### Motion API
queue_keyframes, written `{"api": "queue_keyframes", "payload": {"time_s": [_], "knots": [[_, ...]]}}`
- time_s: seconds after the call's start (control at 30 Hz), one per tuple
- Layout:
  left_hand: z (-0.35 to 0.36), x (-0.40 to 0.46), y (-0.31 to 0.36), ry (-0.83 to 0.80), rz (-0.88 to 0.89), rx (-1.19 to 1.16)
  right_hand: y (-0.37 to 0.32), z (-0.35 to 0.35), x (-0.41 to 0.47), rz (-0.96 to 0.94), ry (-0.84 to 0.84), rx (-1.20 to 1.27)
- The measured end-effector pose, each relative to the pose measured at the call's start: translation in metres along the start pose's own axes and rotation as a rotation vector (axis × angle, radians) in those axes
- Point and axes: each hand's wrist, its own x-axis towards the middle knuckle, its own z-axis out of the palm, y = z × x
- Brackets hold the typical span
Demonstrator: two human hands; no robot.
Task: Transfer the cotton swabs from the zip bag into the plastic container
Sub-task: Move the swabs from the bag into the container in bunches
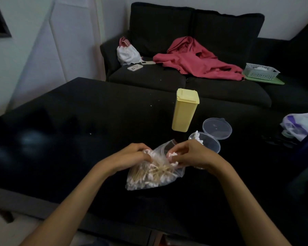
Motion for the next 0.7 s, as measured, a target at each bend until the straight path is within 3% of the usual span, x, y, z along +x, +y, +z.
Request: {"api": "queue_keyframes", "payload": {"time_s": [0.17, 0.3, 0.53, 0.7], "knots": [[-0.002, 0.000, 0.001, 0.046, -0.025, -0.077, -0.003, 0.003, 0.001, -0.055, 0.141, 0.006], [0.000, -0.001, -0.003, 0.012, 0.025, -0.034, 0.000, 0.017, 0.011, -0.069, 0.211, -0.128], [0.002, 0.004, -0.006, 0.012, 0.041, -0.014, -0.002, 0.007, 0.004, -0.030, 0.073, 0.004], [-0.002, 0.006, -0.002, 0.074, -0.041, -0.223, -0.009, -0.005, -0.002, -0.236, 0.281, -0.075]]}}
